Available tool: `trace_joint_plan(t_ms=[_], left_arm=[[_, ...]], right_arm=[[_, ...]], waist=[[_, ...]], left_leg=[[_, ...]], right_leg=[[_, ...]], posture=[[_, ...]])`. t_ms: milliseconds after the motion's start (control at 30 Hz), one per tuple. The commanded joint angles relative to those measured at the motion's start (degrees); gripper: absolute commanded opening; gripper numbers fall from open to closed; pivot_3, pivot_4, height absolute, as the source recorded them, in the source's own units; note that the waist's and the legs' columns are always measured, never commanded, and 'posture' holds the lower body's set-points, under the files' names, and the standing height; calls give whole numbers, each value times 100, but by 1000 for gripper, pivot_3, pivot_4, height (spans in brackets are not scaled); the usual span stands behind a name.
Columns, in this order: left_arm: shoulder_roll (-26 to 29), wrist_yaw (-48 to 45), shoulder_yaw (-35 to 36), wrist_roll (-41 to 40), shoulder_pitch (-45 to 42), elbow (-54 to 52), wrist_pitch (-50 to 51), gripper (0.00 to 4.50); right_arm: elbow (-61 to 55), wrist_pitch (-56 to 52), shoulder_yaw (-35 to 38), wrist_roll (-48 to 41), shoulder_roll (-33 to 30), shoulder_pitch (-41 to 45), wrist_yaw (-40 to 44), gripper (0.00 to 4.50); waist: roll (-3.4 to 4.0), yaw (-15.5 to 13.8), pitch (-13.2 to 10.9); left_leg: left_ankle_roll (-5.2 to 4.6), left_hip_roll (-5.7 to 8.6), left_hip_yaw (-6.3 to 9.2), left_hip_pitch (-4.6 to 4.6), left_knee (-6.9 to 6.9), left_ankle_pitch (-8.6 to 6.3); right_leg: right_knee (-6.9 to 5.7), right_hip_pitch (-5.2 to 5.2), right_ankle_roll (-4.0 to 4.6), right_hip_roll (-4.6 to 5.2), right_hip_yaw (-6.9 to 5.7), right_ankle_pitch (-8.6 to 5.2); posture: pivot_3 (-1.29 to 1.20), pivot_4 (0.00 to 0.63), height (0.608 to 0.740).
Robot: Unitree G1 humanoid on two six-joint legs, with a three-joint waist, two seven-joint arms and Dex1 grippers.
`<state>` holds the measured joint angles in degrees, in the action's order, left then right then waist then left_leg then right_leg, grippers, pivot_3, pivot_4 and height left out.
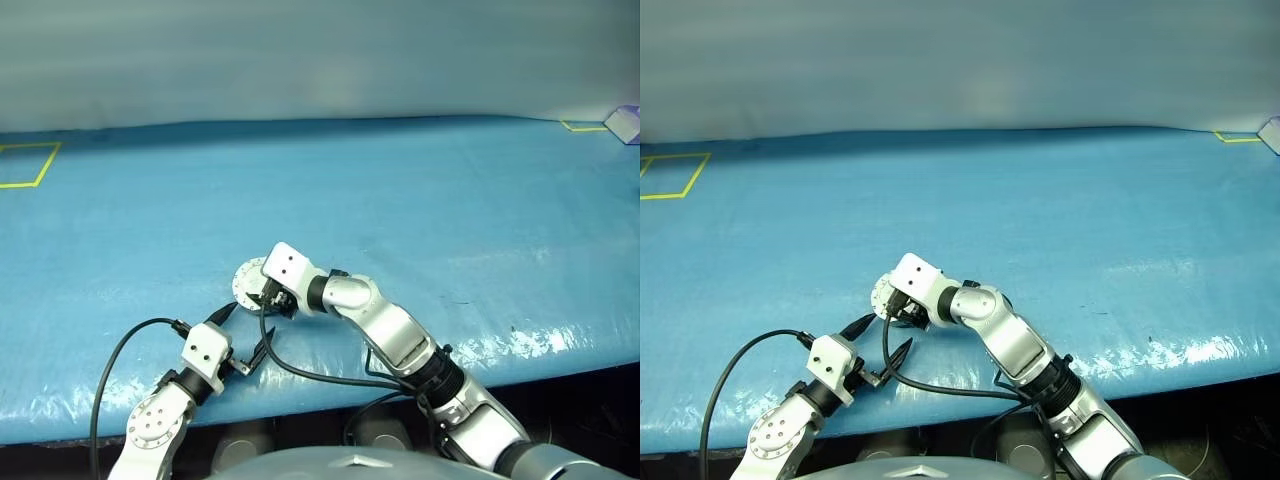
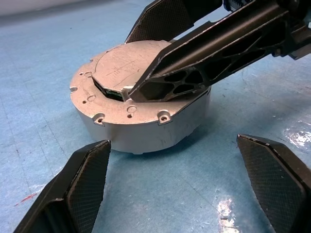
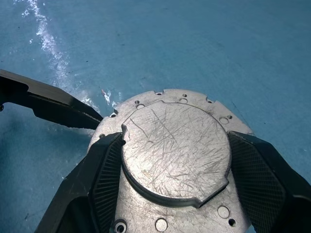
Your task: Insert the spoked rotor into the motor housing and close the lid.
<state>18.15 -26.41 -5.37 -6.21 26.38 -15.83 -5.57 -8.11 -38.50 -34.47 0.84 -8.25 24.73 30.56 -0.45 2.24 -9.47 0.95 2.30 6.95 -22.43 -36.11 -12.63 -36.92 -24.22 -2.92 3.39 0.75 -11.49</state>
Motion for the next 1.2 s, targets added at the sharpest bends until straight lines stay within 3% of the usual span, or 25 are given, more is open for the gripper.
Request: trace_joint_plan(t_ms=[33,133,367,467,733,833,867,1200], left_arm=[[0,-27,0,-51,20,-123,-114,4500],[-58,-252,168,-818,83,-456,113,4500],[463,-626,1238,-2765,105,-1295,1152,4500],[604,-489,1640,-3328,-66,-1433,1612,3889],[1229,-550,1666,-2888,-947,-688,2362,1193],[1228,-471,1739,-3056,-1357,-328,2735,189],[1237,-504,1701,-3086,-1547,-185,2880,17],[1232,-1150,1279,-3120,-2825,564,3583,17]], right_arm=[[143,-90,-115,101,-55,25,101,3018],[127,-136,-122,116,-70,19,123,3018],[96,-184,-106,119,-43,5,143,3018],[105,-170,-68,130,-24,13,123,3018],[145,-146,-30,149,32,13,79,3018],[171,-129,-17,156,41,26,69,3018],[176,-128,-5,158,43,32,64,3018],[230,-101,33,181,82,70,26,3018]], waist=[[0,-1,2],[-2,0,5],[1,0,10],[0,-1,11],[0,-3,12],[-1,-4,12],[-2,-2,12],[-4,9,13]], left_leg=[[0,0,0,0,0,0],[0,0,0,0,0,0],[-1,-2,3,1,0,0],[-1,-1,3,0,0,0],[0,0,2,56,7,0],[0,0,4,62,8,0],[0,0,4,62,8,0],[2,0,4,62,12,1]], right_leg=[[0,1,0,0,0,0],[0,1,0,1,0,0],[-1,1,4,0,-2,-3],[1,1,4,1,-1,-2],[7,57,10,-1,-1,-6],[5,62,10,-2,-1,-7],[4,62,10,-2,-2,-7],[4,60,9,-4,0,-6]], posture=[[0,150,740],[0,150,740],[0,150,740],[0,150,740],[0,150,740],[0,150,740],[0,150,740],[0,150,740]])
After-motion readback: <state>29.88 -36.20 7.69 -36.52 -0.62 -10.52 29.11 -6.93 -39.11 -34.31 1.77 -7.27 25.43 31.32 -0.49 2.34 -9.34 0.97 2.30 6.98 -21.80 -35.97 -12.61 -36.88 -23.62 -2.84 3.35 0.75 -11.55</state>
